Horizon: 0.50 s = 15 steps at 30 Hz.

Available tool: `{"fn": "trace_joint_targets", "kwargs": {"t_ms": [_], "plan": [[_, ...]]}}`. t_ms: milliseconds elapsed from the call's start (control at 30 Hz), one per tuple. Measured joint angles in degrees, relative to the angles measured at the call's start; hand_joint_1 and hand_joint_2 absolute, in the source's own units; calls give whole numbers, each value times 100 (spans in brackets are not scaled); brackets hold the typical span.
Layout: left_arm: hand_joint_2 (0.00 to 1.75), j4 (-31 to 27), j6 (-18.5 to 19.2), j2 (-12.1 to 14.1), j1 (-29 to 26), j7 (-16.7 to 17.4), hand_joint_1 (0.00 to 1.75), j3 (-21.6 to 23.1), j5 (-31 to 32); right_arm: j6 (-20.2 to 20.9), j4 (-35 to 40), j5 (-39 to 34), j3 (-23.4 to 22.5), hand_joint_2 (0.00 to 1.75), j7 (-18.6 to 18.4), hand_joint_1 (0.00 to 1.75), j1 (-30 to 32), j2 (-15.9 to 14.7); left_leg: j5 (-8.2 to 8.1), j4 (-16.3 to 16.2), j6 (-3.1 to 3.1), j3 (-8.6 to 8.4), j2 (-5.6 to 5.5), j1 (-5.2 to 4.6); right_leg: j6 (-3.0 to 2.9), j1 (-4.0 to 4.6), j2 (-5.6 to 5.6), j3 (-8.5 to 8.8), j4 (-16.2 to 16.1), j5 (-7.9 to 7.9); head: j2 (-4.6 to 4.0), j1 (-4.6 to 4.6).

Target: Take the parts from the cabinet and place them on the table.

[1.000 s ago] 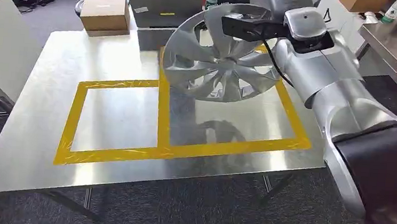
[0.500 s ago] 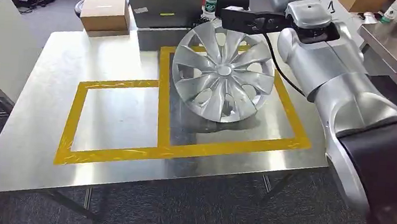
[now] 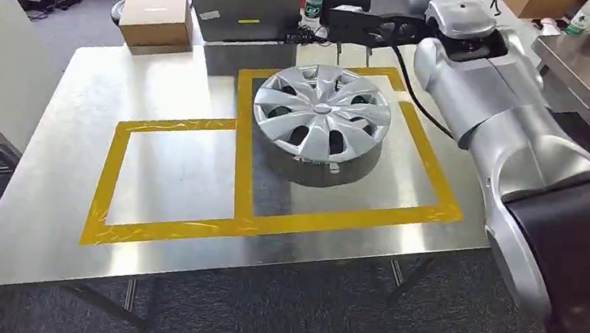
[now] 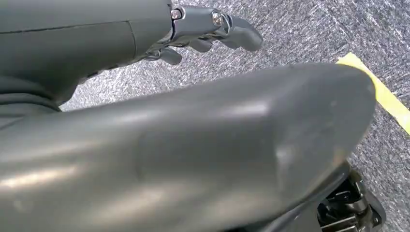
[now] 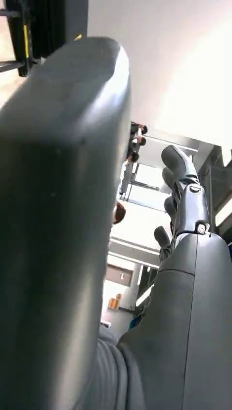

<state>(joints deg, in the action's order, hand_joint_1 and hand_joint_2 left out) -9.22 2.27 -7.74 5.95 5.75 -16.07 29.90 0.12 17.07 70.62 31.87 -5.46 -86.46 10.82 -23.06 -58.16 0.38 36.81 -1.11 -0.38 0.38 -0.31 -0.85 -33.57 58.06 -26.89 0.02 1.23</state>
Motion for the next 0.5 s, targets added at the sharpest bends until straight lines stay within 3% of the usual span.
{"fn": "trace_joint_targets", "kwargs": {"t_ms": [300, 500], "plan": [[0, 0, -26, 2, 11, 70, 0, -2, 74, -1453, 136, -162, -79, 0, 249, 0, -130, -153, 0, -2, 0, 0, 0, 0, 0, 0, 0, 1, 0, 0, 0, 0], [0, -2, -26, 20, 49, 83, 0, -2, 83, -2059, 271, -389, -269, 0, 441, 0, -295, -264, -1, -2, 1, -1, 0, 0, 0, -1, 1, 1, 0, 0, 0, 0]]}}
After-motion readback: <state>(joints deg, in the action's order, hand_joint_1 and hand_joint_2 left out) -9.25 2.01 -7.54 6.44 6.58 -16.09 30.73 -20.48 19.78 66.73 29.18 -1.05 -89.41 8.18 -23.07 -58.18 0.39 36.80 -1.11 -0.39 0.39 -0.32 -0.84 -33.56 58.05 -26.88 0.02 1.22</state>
